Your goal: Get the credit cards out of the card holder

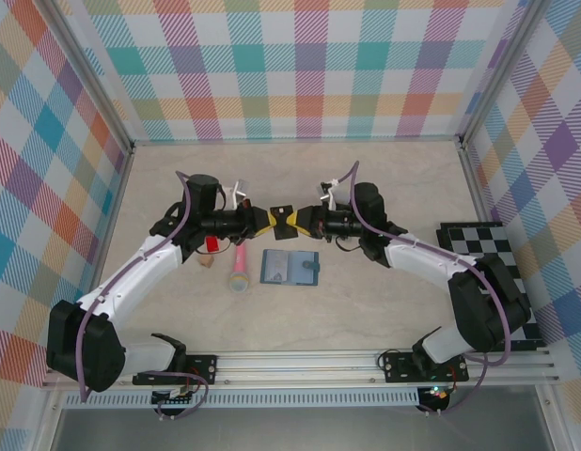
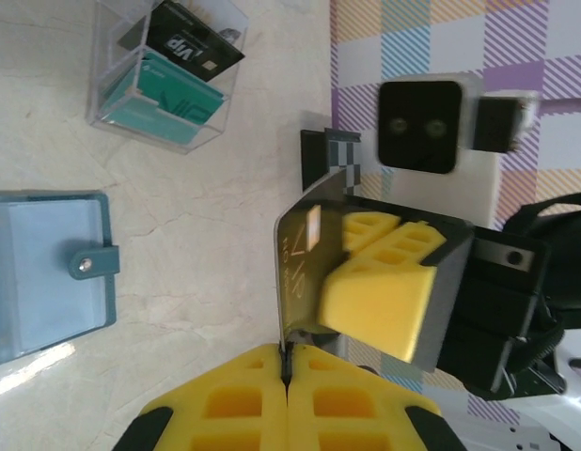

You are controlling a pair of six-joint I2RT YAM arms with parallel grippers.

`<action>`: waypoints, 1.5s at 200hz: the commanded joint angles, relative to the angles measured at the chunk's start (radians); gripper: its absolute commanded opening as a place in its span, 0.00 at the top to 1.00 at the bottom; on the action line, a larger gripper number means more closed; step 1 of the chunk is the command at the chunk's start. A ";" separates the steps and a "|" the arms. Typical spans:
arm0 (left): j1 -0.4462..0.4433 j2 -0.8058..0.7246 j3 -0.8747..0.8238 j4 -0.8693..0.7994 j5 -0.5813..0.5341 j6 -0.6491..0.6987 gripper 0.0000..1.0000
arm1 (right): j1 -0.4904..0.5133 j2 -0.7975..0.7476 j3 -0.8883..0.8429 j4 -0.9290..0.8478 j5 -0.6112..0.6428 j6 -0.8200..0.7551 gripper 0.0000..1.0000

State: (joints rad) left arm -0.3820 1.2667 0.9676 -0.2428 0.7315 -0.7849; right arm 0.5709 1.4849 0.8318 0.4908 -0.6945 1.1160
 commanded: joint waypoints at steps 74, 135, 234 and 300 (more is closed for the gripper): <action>0.020 -0.061 0.114 -0.569 -0.580 0.274 0.12 | -0.047 -0.186 0.207 -0.740 0.494 -0.808 1.00; 0.022 -0.081 0.052 -0.549 -0.660 0.307 0.00 | -0.110 -0.093 0.384 -0.932 0.629 -1.436 1.00; 0.024 -0.091 0.029 -0.513 -0.609 0.347 0.00 | -0.166 0.154 0.666 -1.184 0.557 -1.967 1.00; 0.023 -0.092 -0.039 -0.441 -0.548 0.296 0.00 | -0.164 0.340 0.769 -1.213 0.645 -2.062 1.00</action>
State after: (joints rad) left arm -0.3767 1.1954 0.9516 -0.7094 0.1539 -0.4717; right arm 0.4065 1.7905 1.5490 -0.6827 -0.0689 -0.8806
